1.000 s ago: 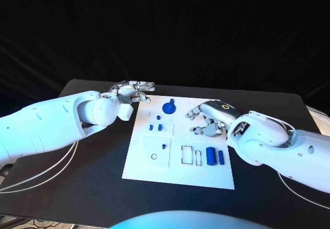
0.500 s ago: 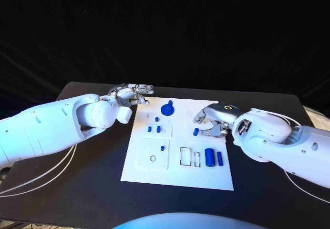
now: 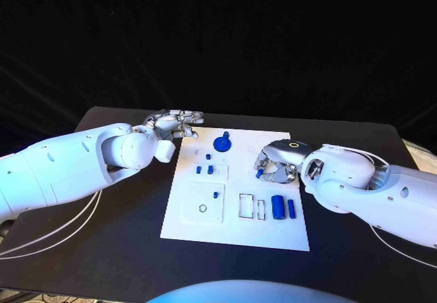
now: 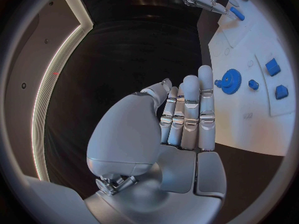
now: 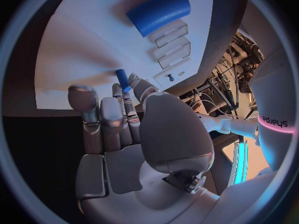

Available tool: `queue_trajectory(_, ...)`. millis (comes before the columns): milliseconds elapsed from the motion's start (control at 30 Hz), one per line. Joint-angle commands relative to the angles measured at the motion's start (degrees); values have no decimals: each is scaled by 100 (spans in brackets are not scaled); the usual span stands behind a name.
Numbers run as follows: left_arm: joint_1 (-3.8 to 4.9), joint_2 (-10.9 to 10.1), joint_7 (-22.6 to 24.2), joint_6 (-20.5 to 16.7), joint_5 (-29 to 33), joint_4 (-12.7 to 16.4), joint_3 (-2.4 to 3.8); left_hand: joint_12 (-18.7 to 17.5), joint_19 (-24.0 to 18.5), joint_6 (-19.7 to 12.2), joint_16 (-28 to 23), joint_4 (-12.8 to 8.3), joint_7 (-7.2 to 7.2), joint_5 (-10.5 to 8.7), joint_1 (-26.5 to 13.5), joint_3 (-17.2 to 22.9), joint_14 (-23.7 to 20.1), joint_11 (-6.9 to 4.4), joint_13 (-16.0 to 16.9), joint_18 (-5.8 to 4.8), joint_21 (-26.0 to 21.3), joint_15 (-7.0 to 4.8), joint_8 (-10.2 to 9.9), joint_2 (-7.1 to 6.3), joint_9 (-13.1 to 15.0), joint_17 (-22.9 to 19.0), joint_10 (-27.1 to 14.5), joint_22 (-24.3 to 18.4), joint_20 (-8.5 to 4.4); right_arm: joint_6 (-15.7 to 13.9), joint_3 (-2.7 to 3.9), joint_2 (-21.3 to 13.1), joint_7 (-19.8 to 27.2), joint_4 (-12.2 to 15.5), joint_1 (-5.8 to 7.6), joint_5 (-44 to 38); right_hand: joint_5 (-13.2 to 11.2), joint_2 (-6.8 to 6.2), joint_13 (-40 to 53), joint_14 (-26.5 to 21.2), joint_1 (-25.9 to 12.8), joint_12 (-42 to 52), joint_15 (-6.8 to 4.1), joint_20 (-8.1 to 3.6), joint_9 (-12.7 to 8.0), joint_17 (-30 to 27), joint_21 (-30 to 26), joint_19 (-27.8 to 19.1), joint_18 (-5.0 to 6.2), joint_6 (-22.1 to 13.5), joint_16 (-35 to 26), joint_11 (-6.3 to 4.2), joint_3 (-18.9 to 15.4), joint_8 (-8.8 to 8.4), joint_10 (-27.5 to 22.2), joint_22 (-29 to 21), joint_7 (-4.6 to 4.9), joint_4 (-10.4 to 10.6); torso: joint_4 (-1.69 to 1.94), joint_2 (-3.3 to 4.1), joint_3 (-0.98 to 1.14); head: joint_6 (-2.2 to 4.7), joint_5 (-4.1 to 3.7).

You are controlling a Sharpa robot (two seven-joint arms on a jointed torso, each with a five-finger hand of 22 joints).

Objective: Assemble the parts on the task board

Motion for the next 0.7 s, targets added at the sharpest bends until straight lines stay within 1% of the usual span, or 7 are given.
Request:
queue_trajectory(33, 3, 4, 22, 115, -27, 10, 3, 21, 27, -39, -18, -5, 7, 7, -48, -28, -39, -4, -7, 63, -26, 17, 21, 2, -9, -6, -42, -4, -14, 115, -3, 35, 72, -32, -14, -65, -31, 58, -8, 114, -7, 2, -43, 5, 10, 17, 37, 56, -26, 90, 46, -1, 67, 30, 80, 20, -15, 11, 0, -3, 1, -5, 3)
queue_trajectory(100, 3, 3, 19, 117, -28, 10, 3, 28, 29, -39, -18, -12, 6, 7, -42, -30, -41, -5, -7, 64, -32, 16, 24, 2, -9, -10, -46, -9, -14, 93, -3, 48, 57, -44, -19, -81, -68, 89, -4, 124, 19, 1, -61, -5, 23, 45, 66, 77, -32, 172, 76, -20, 136, 56, 179, 62, -28, 6, -1, -4, 1, -8, 3)
queue_trajectory(267, 3, 3, 14, 121, -30, 11, 3, 30, 29, -40, -18, -14, 6, 7, -41, -30, -41, -5, -7, 64, -34, 16, 25, 3, -8, -11, -47, -11, -14, 19, -4, 74, -22, -76, -27, -186, -315, 186, 7, 151, 139, -20, -111, -47, 57, 153, 171, 141, -55, 354, 182, -74, 371, 121, 414, 221, -63, -55, -4, -6, 1, -22, -1)
queue_trajectory(333, 3, 4, 12, 122, -30, 11, 3, 30, 29, -40, -18, -14, 6, 7, -41, -30, -41, -5, -7, 64, -34, 16, 25, 3, -8, -11, -47, -11, -14, -20, -4, 85, -67, -89, -30, -277, -373, 220, 8, 158, 199, -39, -126, -66, 68, 188, 212, 163, -64, 401, 218, -93, 476, 139, 480, 282, -71, -99, -4, -7, 1, -21, -5)
queue_trajectory(467, 3, 6, 6, 128, -31, 9, 3, 30, 29, -40, -18, -14, 6, 7, -41, -30, -41, -5, -7, 64, -34, 16, 25, 3, -8, -11, -47, -11, -14, -118, -4, 97, -133, -98, -35, -431, -391, 249, 13, 169, 336, -79, -141, -90, 86, 251, 280, 192, -82, 459, 281, -109, 686, 164, 588, 380, -69, -230, 2, -8, 0, -21, -12)
queue_trajectory(600, 3, 4, -3, 131, -37, 4, 3, 30, 29, -40, -18, -14, 6, 7, -41, -30, -41, -5, -7, 64, -34, 16, 25, 3, -8, -11, -47, -11, -14, -281, -4, 82, -151, -57, -38, -487, -387, 254, 13, 171, 355, -117, -141, -93, 93, 275, 313, 203, -91, 470, 309, -105, 796, 167, 631, 426, -61, -274, 4, -9, 2, -25, -16)
queue_trajectory(700, 3, 4, -5, 131, -46, -2, 2, 30, 29, -40, -18, -14, 6, 7, -41, -30, -41, -5, -7, 64, -34, 16, 25, 3, -8, -11, -47, -11, -14, -445, -2, 22, -141, 44, -38, -451, -384, 239, 14, 171, 342, -135, -141, -95, 97, 283, 330, 209, -93, 479, 320, -105, 836, 170, 652, 449, -54, -287, 2, -12, 0, -15, -18)
